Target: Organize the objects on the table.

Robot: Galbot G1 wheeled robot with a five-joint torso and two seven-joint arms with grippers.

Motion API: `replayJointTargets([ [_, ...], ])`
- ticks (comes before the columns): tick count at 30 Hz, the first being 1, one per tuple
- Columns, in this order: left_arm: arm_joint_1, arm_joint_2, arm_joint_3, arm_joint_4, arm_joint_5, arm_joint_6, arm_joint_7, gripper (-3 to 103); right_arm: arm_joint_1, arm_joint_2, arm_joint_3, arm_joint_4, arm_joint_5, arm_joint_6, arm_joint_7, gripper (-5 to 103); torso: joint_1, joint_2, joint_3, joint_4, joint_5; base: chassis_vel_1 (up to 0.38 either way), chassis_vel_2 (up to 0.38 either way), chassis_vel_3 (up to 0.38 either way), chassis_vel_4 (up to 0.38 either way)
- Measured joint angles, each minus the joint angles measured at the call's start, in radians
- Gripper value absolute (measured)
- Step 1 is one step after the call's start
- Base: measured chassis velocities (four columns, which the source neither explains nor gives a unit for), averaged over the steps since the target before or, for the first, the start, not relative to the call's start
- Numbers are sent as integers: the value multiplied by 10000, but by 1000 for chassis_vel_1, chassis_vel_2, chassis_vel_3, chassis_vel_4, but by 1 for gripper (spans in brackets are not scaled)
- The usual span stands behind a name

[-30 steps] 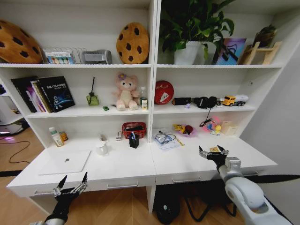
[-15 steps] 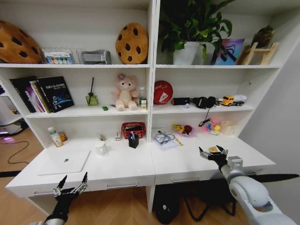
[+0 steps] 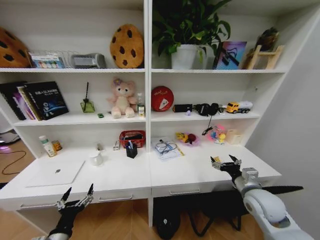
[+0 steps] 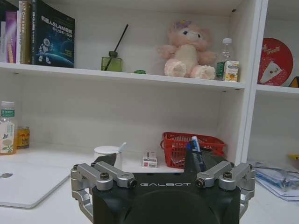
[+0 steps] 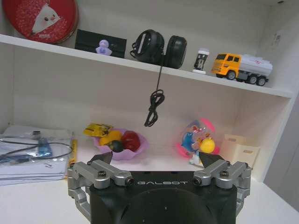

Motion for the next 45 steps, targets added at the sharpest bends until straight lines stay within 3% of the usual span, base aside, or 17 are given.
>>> replayJointTargets([
  [4, 2, -2, 2, 0, 0, 0, 5, 100, -180, 246, -147, 47, -303, 190, -21, 100, 1, -2, 2, 2, 24, -238, -243, 212, 229],
  [7, 0, -1, 3, 0, 0, 1, 5, 100, -239, 360, -156, 4, -300, 314, -206, 100, -3, 0, -1, -4, 5, -78, -155, 115, 95],
  [10, 0, -1, 2, -1, 0, 0, 5, 100, -224, 407, -155, -115, -309, 380, -380, 100, -1, -2, 1, -6, 17, -46, -60, -16, -41],
  [14, 0, -1, -2, 0, 0, 0, 0, 100, -141, 408, -211, -169, -301, 387, -434, 100, -3, 0, 0, 4, 5, -7, 132, 17, -98],
  [26, -1, 0, 0, 0, 0, 0, 0, 100, -88, 573, -419, -455, -323, 267, -225, 100, 10, -6, 4, -2, 11, -113, 128, 113, -119],
  [34, 0, -1, 0, 0, 0, 0, -1, 100, 531, 526, -591, -2468, 267, -167, 219, 100, 1, -5, 1, 0, 14, -28, 28, 2, -9],
  [36, 2, 0, 0, 0, 0, 1, -1, 100, 945, 389, -728, -3460, 285, 45, -199, 100, -5, 0, -1, -3, 12, 0, 0, 0, 0],
  [45, 1, -1, 0, 0, 0, 0, -1, 100, 1490, 410, -909, -4210, 311, 460, -1156, 100, 0, -1, 1, 0, 12, 3, -3, -6, 3],
])
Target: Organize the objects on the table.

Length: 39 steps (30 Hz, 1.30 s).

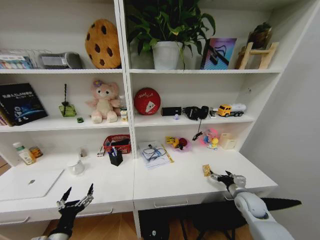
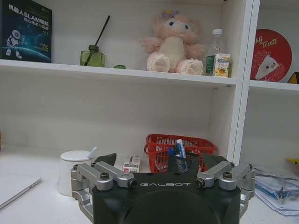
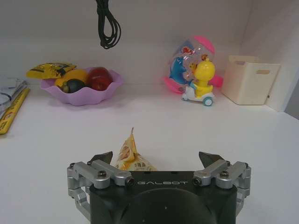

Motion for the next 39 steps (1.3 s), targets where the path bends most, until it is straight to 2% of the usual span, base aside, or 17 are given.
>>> replayJointTargets([
  [9, 0, 0, 0, 0, 0, 0, 0, 100, 330, 121, -47, -634, -273, 495, -736, 101, 0, 0, -1, -1, -1, 0, 0, 0, 0],
  [11, 0, 0, -1, -1, 0, 0, 0, 100, 551, 106, -92, -1038, -335, 671, -968, 94, 0, 0, 0, -1, 0, 0, 0, 0, 0],
  [12, 0, 0, -1, -1, 0, 0, 0, 100, 551, 106, -92, -1038, -335, 671, -968, 94, 0, 0, 0, -1, 0, 0, 0, 0, 0],
  [17, 0, 0, 0, 0, 0, 0, 0, 100, 1005, 134, -193, -1661, -536, 965, -1569, 73, 1, -1, 0, 0, -2, 0, 0, 0, 0],
  [20, 0, 0, 0, 0, 0, 0, 0, 100, 1045, 162, -222, -1688, -537, 962, -1622, 67, 0, -1, 0, -1, -2, 0, 0, 0, 0],
  [21, 0, 0, 0, 0, 0, 0, 0, 100, 1115, 231, -276, -1740, -535, 955, -1638, 56, 0, -1, 0, -1, -2, 0, 0, 0, 0],
  [23, 0, 0, 0, 0, 0, 0, 0, 100, 1140, 261, -301, -1760, -540, 954, -1645, 56, 0, -1, 0, -1, -1, 0, 0, 0, 0],
  [25, 0, 0, 0, -1, 0, 0, 0, 100, 1205, 312, -387, -1776, -544, 920, -1648, 40, 0, -1, 0, -1, 0, 0, 0, 0, 0],
  [26, 0, 0, 0, -1, 0, 0, 0, 100, 1205, 312, -387, -1776, -544, 920, -1648, 40, 0, -1, 0, -1, 0, 0, 0, 0, 0],
  [28, -1, 0, 0, -1, 0, 0, 0, 100, 1296, 336, -450, -1821, -543, 880, -1621, 29, 1, -1, 0, -1, 0, 0, 0, 0, 0],
  [29, -1, 0, 0, -1, 0, 0, 0, 100, 1296, 336, -450, -1821, -543, 880, -1621, 29, 1, -1, 0, -1, 0, 0, 0, 0, 0],
  [30, 0, 1, 0, 0, 0, 0, 0, 100, 1331, 336, -473, -1841, -546, 877, -1612, 24, 0, -2, 0, -1, 0, 0, 0, 0, 0],
  [32, 0, 1, 0, 0, 0, 0, 0, 100, 1351, 333, -490, -1843, -552, 877, -1601, 24, 0, -2, 0, -1, 1, 0, 0, 0, 0],
  [33, 0, 0, 0, 0, 0, 0, 0, 100, 1363, 316, -509, -1801, -553, 877, -1580, 13, 0, -2, 0, -2, 2, 0, 0, 0, 0],
  [34, -1, 0, 0, -1, 0, 0, 0, 100, 1351, 296, -513, -1675, -555, 877, -1547, 8, 1, -2, 1, -2, 2, 0, 0, 0, 0],
  [37, 0, 0, 0, 0, 0, 0, 0, 100, 1259, 185, -541, -1178, -535, 873, -1494, 1, 0, -1, 0, -3, 0, 0, 0, 0, 0],
  [39, 0, 0, 0, 0, 0, 0, 0, 100, 1254, 128, -585, -981, -533, 872, -1458, 1, 0, -2, 0, -3, 0, 0, 0, 0, 0],
])
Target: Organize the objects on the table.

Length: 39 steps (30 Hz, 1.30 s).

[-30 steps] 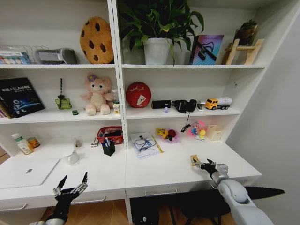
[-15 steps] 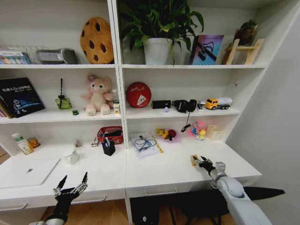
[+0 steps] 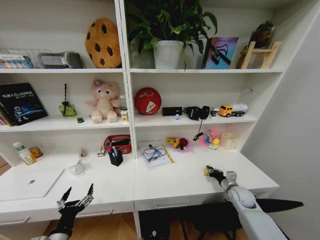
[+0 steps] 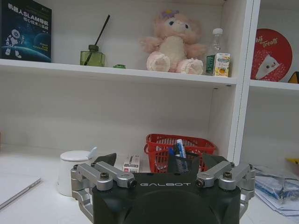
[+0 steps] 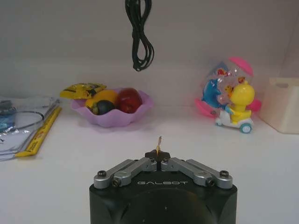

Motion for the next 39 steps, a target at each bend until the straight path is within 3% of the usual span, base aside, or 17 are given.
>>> replayJointTargets([
  [6, 0, 0, 0, 0, 0, 0, 0, 100, 727, -221, -609, 348, 213, -222, 194, 0, -1, 0, 0, 0, -4, 0, 0, 0, 0],
  [9, 0, 0, 0, 0, 0, 0, 0, 100, 2373, -264, -1858, -953, 256, -164, 277, 0, 0, 0, 1, 2, -2, 0, 0, 0, 0],
  [12, 0, 0, 0, 0, 0, 0, -3, 100, 3002, -232, -2308, -1525, 257, -36, 274, 0, 0, -1, 2, 2, 2, 0, 0, 0, 0],
  [15, 0, 0, 0, 0, 0, 1, 0, 100, 5156, 102, -3549, -3513, 231, 444, 69, 0, 1, 0, 2, 6, -7, 0, 0, 0, 0],
  [18, 0, 0, 0, 0, 0, 1, -1, 100, 6056, 465, -4055, -4609, 167, 616, -109, 0, 2, -1, 2, 2, -3, 0, 0, 0, 0],
  [22, -1, 0, -1, 0, 0, 0, -2, 100, 6866, 1151, -4337, -5901, -78, 950, -183, 0, 1, -1, 2, -2, -3, 0, 0, 0, 0],
  [24, -1, 0, 0, 0, 0, 1, 0, 100, 7554, 1840, -4352, -6992, -563, 1349, -187, 0, 2, -1, 2, 3, 1, 0, 0, 0, 0],
  [27, 0, 0, -1, 0, 0, 1, 0, 100, 7959, 2095, -4322, -7550, -766, 1544, -174, 0, 2, -1, 2, 9, -2, 0, 0, 0, 0],
  [33, -1, 1, 0, 0, 0, 1, 0, 100, 9457, 2712, -4082, -9712, -2135, 2382, -19, -3, 2, 0, 0, 0, -5, 0, 0, 0, 0],
  [39, -1, 0, 0, 0, 0, 1, 0, 100, 9777, 2791, -4064, -10191, -2564, 2433, 66, 17, 1, 0, 0, 0, -2, 0, 0, 0, 0],
])
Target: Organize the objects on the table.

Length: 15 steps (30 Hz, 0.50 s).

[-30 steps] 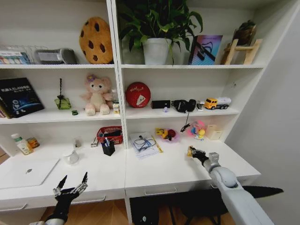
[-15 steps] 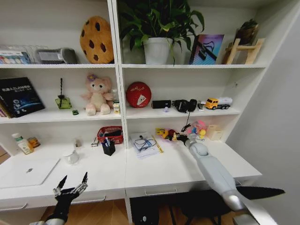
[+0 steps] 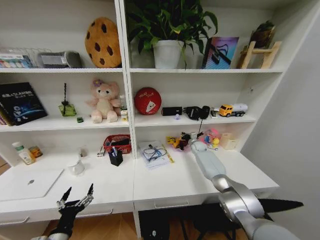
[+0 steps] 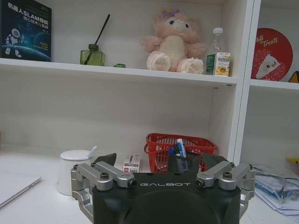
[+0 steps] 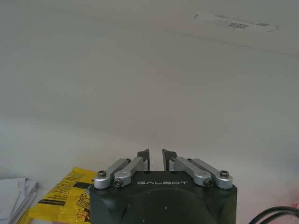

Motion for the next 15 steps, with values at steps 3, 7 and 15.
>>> replayJointTargets([
  [3, 0, 0, 0, 0, 0, 0, 0, 100, -331, -59, -7, 617, 92, -221, 110, 28, 0, 1, 0, 3, 0, 0, 0, 0, 0],
  [7, 0, 0, 0, 0, 0, 0, 0, 100, -1600, -539, -113, 2656, 868, -935, 467, 44, 0, 0, 0, 9, 2, 0, 0, 0, 0],
  [15, 0, 0, 0, 0, 0, 0, 0, 100, -6868, -3280, 671, 9860, 2852, -2481, 1671, 77, -4, 1, -1, -11, 15, 0, 0, 0, 0],
])
